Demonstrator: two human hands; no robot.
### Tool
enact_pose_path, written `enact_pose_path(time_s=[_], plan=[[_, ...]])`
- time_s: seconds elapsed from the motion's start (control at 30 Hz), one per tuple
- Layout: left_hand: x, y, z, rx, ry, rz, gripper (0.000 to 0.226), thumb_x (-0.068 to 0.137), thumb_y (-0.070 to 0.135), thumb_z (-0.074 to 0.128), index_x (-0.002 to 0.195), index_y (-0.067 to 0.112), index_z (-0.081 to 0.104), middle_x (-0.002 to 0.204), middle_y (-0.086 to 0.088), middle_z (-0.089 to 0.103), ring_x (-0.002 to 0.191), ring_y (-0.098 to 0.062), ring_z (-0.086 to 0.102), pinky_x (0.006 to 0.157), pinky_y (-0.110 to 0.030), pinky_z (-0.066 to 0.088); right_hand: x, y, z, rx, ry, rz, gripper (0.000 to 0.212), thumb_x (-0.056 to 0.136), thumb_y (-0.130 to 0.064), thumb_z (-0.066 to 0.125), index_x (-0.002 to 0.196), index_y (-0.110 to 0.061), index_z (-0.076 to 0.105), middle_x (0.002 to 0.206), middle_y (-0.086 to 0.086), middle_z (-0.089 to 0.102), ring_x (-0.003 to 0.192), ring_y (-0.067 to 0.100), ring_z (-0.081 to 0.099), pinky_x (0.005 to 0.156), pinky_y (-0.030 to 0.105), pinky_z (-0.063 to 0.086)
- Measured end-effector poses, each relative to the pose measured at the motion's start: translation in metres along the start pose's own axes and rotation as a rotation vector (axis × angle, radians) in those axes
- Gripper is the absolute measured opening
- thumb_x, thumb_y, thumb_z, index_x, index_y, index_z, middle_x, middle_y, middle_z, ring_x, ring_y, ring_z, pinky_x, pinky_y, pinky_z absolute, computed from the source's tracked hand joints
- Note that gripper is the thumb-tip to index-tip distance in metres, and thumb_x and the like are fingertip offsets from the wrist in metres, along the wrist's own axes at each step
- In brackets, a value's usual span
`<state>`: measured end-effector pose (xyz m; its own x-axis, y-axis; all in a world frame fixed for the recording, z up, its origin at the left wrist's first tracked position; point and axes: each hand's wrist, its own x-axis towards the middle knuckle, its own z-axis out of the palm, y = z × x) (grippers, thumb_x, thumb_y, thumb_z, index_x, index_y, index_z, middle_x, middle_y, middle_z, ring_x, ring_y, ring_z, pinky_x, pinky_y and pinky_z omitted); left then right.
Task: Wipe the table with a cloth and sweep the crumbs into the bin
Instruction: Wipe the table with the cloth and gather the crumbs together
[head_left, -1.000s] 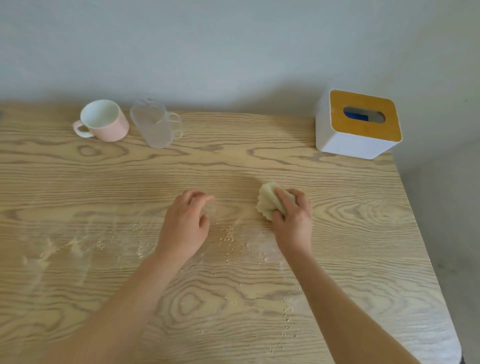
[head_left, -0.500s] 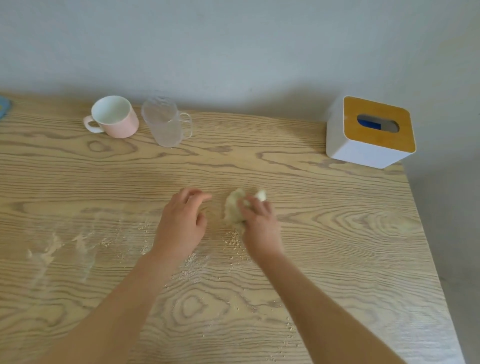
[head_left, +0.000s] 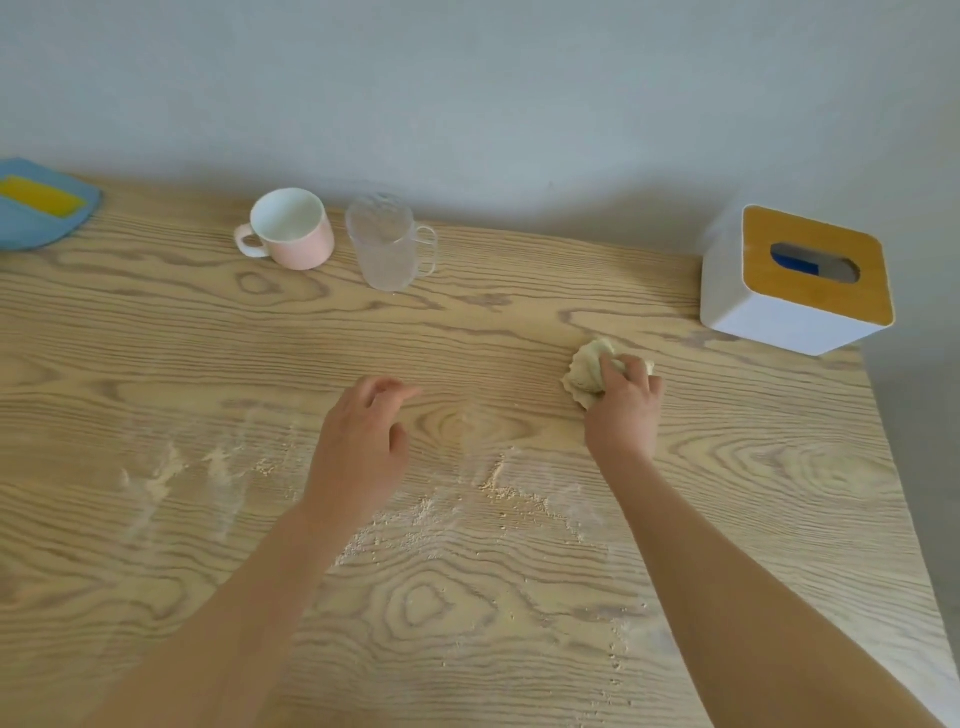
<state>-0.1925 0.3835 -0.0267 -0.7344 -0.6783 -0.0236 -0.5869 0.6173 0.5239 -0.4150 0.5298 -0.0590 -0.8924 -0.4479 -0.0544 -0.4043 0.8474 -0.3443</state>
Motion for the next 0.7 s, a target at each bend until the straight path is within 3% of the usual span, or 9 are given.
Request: enact_pose_path(time_s=[0.1, 0.2, 0.27, 0.33, 0.43, 0.57, 0.63, 0.7], plan=[[-0.003, -0.006, -0.002, -0.008, 0.005, -0.002, 0.042, 0.084, 0.000, 0.054, 0.123, 0.017, 0.058, 0.121, 0.001, 0.050, 0.115, -0.016, 0.046, 0.101, -0.037, 0.040, -0.023, -0.034, 0.017, 0.029, -0.061, -0.222, 0.065, 0.079, 0.011, 0.049, 0.134, -0.023, 0.049, 0.137, -0.005, 0.043, 0.115, 0.023, 0.034, 0.089, 0.028, 0.042], [-0.004, -0.006, -0.005, -0.007, 0.011, 0.011, 0.043, 0.083, -0.002, 0.055, 0.122, 0.017, 0.059, 0.120, 0.000, 0.051, 0.113, -0.018, 0.047, 0.098, -0.036, 0.041, -0.053, -0.065, 0.028, 0.076, -0.162, -0.460, 0.053, 0.083, 0.002, 0.057, 0.126, -0.028, 0.058, 0.132, -0.009, 0.050, 0.109, 0.020, 0.039, 0.086, 0.031, 0.048], [-0.004, -0.005, -0.007, -0.013, 0.021, 0.015, 0.043, 0.083, -0.001, 0.055, 0.122, 0.017, 0.059, 0.120, 0.000, 0.051, 0.112, -0.018, 0.047, 0.097, -0.035, 0.042, -0.074, -0.075, 0.030, 0.137, -0.250, -0.600, 0.042, 0.082, -0.003, 0.063, 0.117, -0.026, 0.065, 0.126, -0.006, 0.057, 0.100, 0.022, 0.044, 0.082, 0.036, 0.050], [-0.005, -0.004, -0.010, -0.014, 0.032, 0.024, 0.043, 0.083, -0.001, 0.055, 0.121, 0.018, 0.059, 0.120, 0.001, 0.051, 0.112, -0.017, 0.047, 0.096, -0.034, 0.042, -0.083, -0.073, 0.028, 0.242, -0.234, -0.649, 0.038, 0.077, 0.002, 0.064, 0.108, -0.020, 0.070, 0.117, 0.002, 0.064, 0.089, 0.027, 0.049, 0.072, 0.041, 0.050], [-0.007, -0.009, -0.014, -0.009, 0.040, 0.041, 0.043, 0.083, -0.002, 0.055, 0.121, 0.017, 0.059, 0.120, 0.001, 0.052, 0.112, -0.016, 0.048, 0.097, -0.034, 0.041, -0.061, -0.062, 0.016, 0.318, -0.080, -0.463, 0.046, 0.076, 0.009, 0.057, 0.112, -0.016, 0.068, 0.122, 0.009, 0.060, 0.099, 0.032, 0.048, 0.083, 0.039, 0.045], [-0.013, -0.016, -0.018, 0.005, 0.036, 0.028, 0.045, 0.082, -0.003, 0.053, 0.121, 0.020, 0.060, 0.120, 0.003, 0.051, 0.113, -0.014, 0.047, 0.096, -0.034, 0.042, -0.005, -0.047, -0.006, 0.121, -0.076, -0.118, 0.055, 0.081, 0.006, 0.049, 0.131, -0.015, 0.053, 0.138, 0.007, 0.045, 0.117, 0.029, 0.036, 0.099, 0.037, 0.035], [-0.017, -0.018, -0.020, 0.015, 0.027, 0.027, 0.048, 0.082, -0.002, 0.052, 0.122, 0.024, 0.058, 0.121, 0.005, 0.049, 0.114, -0.012, 0.046, 0.098, -0.032, 0.040, 0.008, -0.050, -0.002, 0.020, -0.125, -0.054, 0.056, 0.082, 0.002, 0.051, 0.135, -0.016, 0.047, 0.140, 0.006, 0.040, 0.120, 0.030, 0.033, 0.100, 0.035, 0.034], [-0.020, -0.021, -0.022, 0.021, 0.023, 0.030, 0.051, 0.083, -0.002, 0.051, 0.124, 0.027, 0.057, 0.122, 0.006, 0.049, 0.114, -0.011, 0.045, 0.098, -0.028, 0.037, 0.003, -0.062, 0.010, -0.029, -0.148, -0.113, 0.059, 0.084, 0.000, 0.050, 0.139, -0.018, 0.043, 0.140, 0.005, 0.038, 0.121, 0.030, 0.031, 0.100, 0.034, 0.035]])
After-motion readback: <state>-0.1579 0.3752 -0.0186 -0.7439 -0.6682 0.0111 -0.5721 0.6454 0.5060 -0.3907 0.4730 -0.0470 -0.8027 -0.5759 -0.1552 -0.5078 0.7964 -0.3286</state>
